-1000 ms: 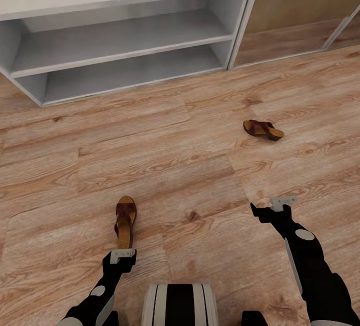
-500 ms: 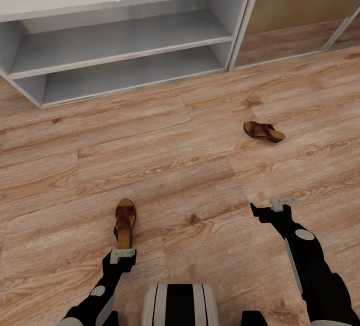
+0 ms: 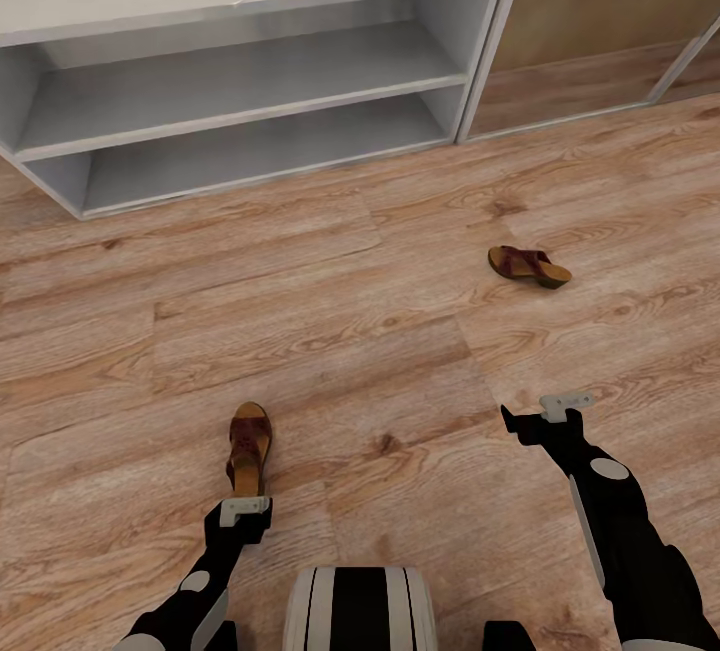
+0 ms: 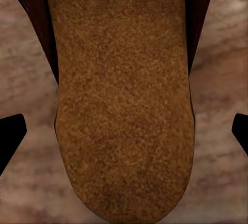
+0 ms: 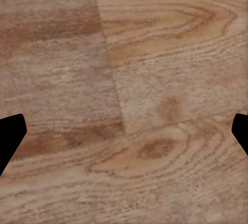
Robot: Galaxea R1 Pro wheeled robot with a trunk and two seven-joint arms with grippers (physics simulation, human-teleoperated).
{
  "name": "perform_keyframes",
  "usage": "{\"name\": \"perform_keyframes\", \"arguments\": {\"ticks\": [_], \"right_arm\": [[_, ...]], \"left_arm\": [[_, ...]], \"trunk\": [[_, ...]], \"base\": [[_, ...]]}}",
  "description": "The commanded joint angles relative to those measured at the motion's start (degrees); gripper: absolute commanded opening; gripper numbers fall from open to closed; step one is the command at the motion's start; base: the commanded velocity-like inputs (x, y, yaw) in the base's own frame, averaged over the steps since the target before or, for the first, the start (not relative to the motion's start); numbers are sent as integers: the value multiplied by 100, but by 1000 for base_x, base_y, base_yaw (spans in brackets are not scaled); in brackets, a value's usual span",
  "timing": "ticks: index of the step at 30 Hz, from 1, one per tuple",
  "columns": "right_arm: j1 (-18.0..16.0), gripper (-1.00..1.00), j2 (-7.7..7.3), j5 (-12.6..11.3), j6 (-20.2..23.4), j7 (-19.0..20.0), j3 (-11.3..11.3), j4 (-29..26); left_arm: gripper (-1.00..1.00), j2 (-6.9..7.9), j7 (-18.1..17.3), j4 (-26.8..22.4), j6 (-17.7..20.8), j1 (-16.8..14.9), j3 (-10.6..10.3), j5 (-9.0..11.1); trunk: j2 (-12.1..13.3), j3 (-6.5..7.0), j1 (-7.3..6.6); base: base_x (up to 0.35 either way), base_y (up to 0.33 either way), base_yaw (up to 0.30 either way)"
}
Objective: Pick up the two gym shoes and the two sandals from the corridor floor and place them onto the hallstand (shoe rack) in the corridor, making sure they are on the rack and not on the floor. Arrange them so the two gym shoes are next to each other and the two sandals are next to each other.
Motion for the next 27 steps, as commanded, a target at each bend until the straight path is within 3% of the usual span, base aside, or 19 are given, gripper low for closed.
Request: {"name": "perform_keyframes", "arguments": {"ticks": [1, 2, 3, 27], "right_arm": [[-2, 100, 1, 59, 22, 52, -9, -8], [-2, 100, 1, 59, 22, 52, -9, -10], [-2, 100, 1, 60, 22, 52, -9, -12], [-2, 100, 1, 61, 22, 52, -9, -9]], "left_arm": [[100, -4, 1, 5, -19, -2, 37, -23], [100, -3, 1, 5, -19, -2, 39, -21], [-100, -2, 1, 5, -19, -2, 40, -19], [-100, 17, 1, 1, -19, -2, 44, 15]], "trunk": [[-1, -3, -1], [-1, -3, -1], [-1, -3, -1], [-1, -3, -1]], "base": [[3, 0, 0], [2, 0, 0], [2, 0, 0], [0, 0, 0]]}}
